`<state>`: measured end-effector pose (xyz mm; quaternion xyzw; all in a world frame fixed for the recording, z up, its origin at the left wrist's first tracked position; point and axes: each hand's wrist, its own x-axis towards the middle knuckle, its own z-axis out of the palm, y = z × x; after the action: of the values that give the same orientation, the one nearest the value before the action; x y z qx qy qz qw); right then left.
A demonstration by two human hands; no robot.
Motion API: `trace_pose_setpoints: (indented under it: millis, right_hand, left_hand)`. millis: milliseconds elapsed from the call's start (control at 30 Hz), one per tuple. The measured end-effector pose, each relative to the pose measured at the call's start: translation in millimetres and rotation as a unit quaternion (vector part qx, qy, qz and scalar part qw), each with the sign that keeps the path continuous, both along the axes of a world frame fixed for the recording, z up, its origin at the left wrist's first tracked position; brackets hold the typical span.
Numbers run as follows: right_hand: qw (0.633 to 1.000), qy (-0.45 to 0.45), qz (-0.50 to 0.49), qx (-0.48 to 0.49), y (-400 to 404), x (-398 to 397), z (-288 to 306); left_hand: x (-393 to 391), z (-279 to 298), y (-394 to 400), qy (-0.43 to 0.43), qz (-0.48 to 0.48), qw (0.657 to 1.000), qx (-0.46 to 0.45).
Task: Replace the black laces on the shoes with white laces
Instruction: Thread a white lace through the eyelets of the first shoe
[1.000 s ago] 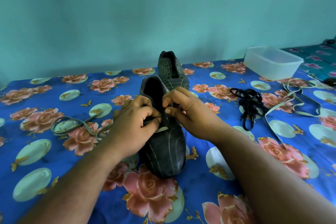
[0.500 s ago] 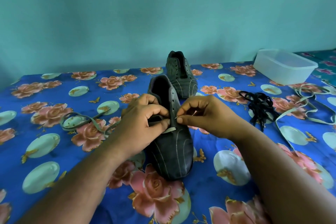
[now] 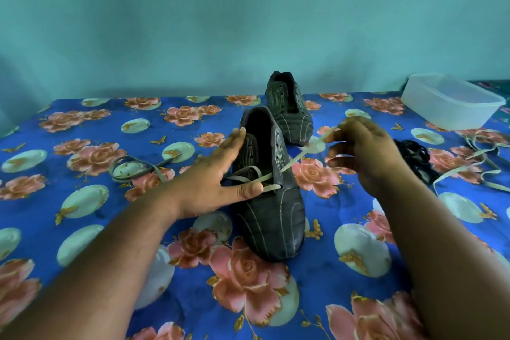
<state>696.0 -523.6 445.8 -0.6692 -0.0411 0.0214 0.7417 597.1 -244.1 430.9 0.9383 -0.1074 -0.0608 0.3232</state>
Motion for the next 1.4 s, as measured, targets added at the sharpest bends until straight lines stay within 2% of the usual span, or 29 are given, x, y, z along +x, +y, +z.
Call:
trace_pose_setpoints:
  millis: [67,133,200,233,300,367,433,500,567,633,767,900,1000,1067,1133,1167,1200,1267,1400]
  right_hand:
    - [0.994,0.010,-0.104,-0.037,-14.0,15.2,-7.3]
    - [0.969,-0.043,-0.157,-0.188,-18.7,24.4,-16.6]
    - [0.918,-0.144,-0.131,-0.347,-10.4,17.5,-20.3]
    - [0.898,-0.208,-0.083,-0.378,-4.0,10.7,-21.0]
    - [0.888,-0.293,0.061,-0.349,9.4,-4.9,-17.1]
    - [0.882,-0.309,0.196,-0.299,17.5,-15.8,-15.6]
    - [0.849,-0.362,0.221,-0.316,21.2,-17.0,-16.5]
    - [0.862,-0.329,0.243,-0.299,19.6,-15.8,-15.3]
    - [0.901,-0.237,0.267,-0.245,17.1,-17.3,-12.3]
    - [0.929,-0.186,0.229,-0.221,11.6,-14.3,-10.4]
    - [0.945,-0.163,0.034,-0.283,-2.0,7.9,-18.7]
    - [0.909,-0.123,-0.127,-0.377,-11.7,23.7,-27.9]
    - [0.859,-0.152,-0.165,-0.461,-7.0,20.7,-28.2]
    - [0.858,-0.262,-0.098,-0.431,-0.8,10.9,-24.7]
    - [0.854,-0.366,0.043,-0.367,7.3,-1.0,-19.6]
    - [0.845,-0.386,0.114,-0.352,11.4,-5.7,-19.3]
    - [0.835,-0.392,0.166,-0.349,15.8,-8.6,-20.5]
    - [0.833,-0.384,0.205,-0.342,22.1,-9.5,-22.0]
    - [0.882,-0.314,0.212,-0.280,17.9,-11.9,-14.5]
  left_hand:
    - [-0.2,-0.4,1.2,0.012,-0.002,1.000,0.005]
    - [-0.6,0.5,0.5,0.016,0.001,1.000,0.005]
    - [-1.7,2.0,-0.7,0.018,0.003,1.000,0.002]
    - [-2.6,2.7,-1.6,0.018,0.005,1.000,0.000]
    - [-4.9,3.0,-4.7,0.007,0.005,1.000,-0.008]
    - [-6.3,2.5,-9.2,-0.013,-0.004,1.000,-0.014]
    - [-6.1,2.4,-11.2,-0.018,-0.010,1.000,-0.013]
    - [-5.1,2.4,-11.4,-0.016,-0.010,1.000,-0.013]
    - [-4.4,1.6,-10.1,-0.016,-0.011,1.000,-0.010]
    - [-3.7,0.6,-9.2,-0.017,-0.013,1.000,-0.012]
    - [-4.1,1.0,-10.1,-0.015,-0.012,1.000,-0.013]
    - [-3.9,2.4,-12.0,-0.018,-0.013,1.000,-0.008]
    - [-3.5,1.6,-12.0,-0.020,-0.010,1.000,-0.012]
    - [-3.9,1.1,-11.8,-0.017,-0.010,1.000,-0.020]
    - [-4.7,0.9,-11.7,-0.014,-0.009,1.000,-0.026]
    - [-5.2,1.2,-11.7,-0.013,-0.009,0.999,-0.028]
    - [-5.3,1.3,-11.5,-0.012,-0.008,1.000,-0.028]
    - [-5.0,1.8,-11.1,-0.010,-0.007,1.000,-0.027]
    - [-4.4,1.1,-11.4,-0.011,-0.009,0.999,-0.035]
